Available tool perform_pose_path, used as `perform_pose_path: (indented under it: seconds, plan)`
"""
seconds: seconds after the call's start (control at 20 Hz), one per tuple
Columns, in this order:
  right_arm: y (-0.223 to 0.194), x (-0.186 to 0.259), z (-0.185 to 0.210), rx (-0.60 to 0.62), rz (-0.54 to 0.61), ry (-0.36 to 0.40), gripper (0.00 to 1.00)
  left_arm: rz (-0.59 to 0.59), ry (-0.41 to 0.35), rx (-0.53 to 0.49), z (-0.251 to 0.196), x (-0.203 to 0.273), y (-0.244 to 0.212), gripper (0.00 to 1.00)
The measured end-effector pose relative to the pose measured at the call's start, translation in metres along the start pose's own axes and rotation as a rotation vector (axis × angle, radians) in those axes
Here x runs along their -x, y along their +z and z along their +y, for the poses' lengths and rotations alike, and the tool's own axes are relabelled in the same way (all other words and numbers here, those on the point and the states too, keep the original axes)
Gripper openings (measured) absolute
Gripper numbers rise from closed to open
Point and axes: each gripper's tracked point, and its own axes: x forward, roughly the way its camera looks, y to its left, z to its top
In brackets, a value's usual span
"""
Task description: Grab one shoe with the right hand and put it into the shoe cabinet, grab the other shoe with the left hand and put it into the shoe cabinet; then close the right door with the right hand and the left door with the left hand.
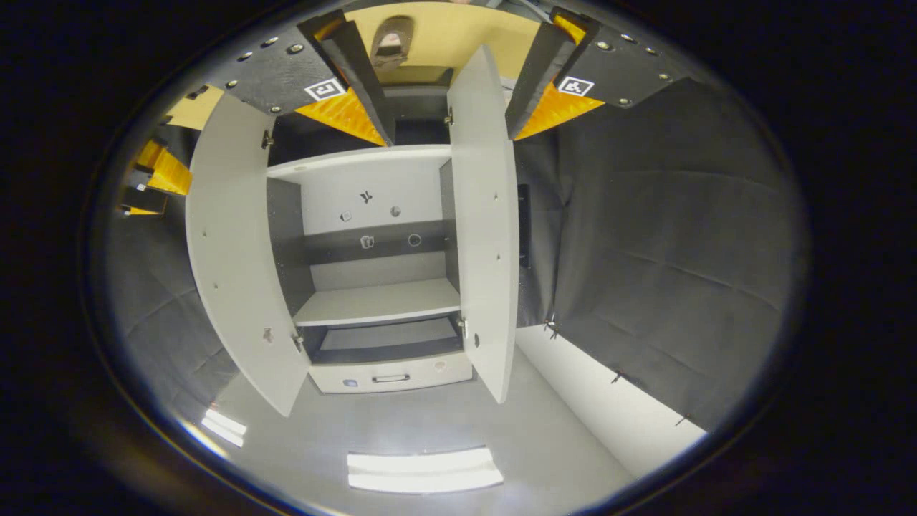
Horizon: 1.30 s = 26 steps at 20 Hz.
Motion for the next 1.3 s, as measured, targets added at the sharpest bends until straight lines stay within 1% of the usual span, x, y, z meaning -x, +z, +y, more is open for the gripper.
perform_pose_path:
  seconds: [0.15,0.25,0.3,0.4,0.45,0.5,0.75,0.8,0.85,1.05,1.1,1.3]
  plan:
    - [-0.025,-0.018,0.022,0.021,0.051,0.040,0.97,-0.007,0.005,0.022,0.006,-0.011,-0.003,0.98]
    - [-0.043,-0.031,0.037,0.008,0.097,0.058,0.96,-0.002,0.003,0.009,0.012,-0.021,-0.006,0.98]
    - [-0.051,-0.035,0.046,-0.001,0.121,0.072,0.97,-0.011,0.010,-0.002,0.017,-0.026,-0.003,0.90]
    - [-0.070,-0.048,0.059,-0.008,0.167,0.093,0.97,-0.025,0.027,-0.009,0.030,-0.034,-0.002,0.91]
    - [-0.079,-0.052,0.065,-0.010,0.190,0.099,0.98,-0.028,0.031,-0.010,0.035,-0.035,-0.002,0.94]
    - [-0.088,-0.057,0.070,-0.014,0.214,0.105,0.98,-0.030,0.040,-0.016,0.042,-0.037,-0.004,0.91]
    - [-0.139,-0.076,0.099,-0.022,0.355,0.153,0.96,-0.014,0.095,-0.035,0.073,-0.044,-0.016,0.90]
    - [-0.149,-0.078,0.103,-0.024,0.384,0.161,0.98,-0.011,0.104,-0.039,0.077,-0.045,-0.019,0.94]
    - [-0.161,-0.080,0.107,-0.027,0.412,0.169,0.98,-0.008,0.114,-0.044,0.080,-0.047,-0.021,0.90]
    - [-0.203,-0.086,0.120,-0.034,0.525,0.193,0.98,0.005,0.145,-0.058,0.099,-0.050,-0.030,0.90]
    - [-0.213,-0.086,0.123,-0.039,0.553,0.198,0.98,0.010,0.151,-0.059,0.102,-0.052,-0.033,0.98]
    - [-0.253,-0.087,0.132,-0.061,0.670,0.205,0.98,0.029,0.170,-0.062,0.113,-0.054,-0.044,0.98]
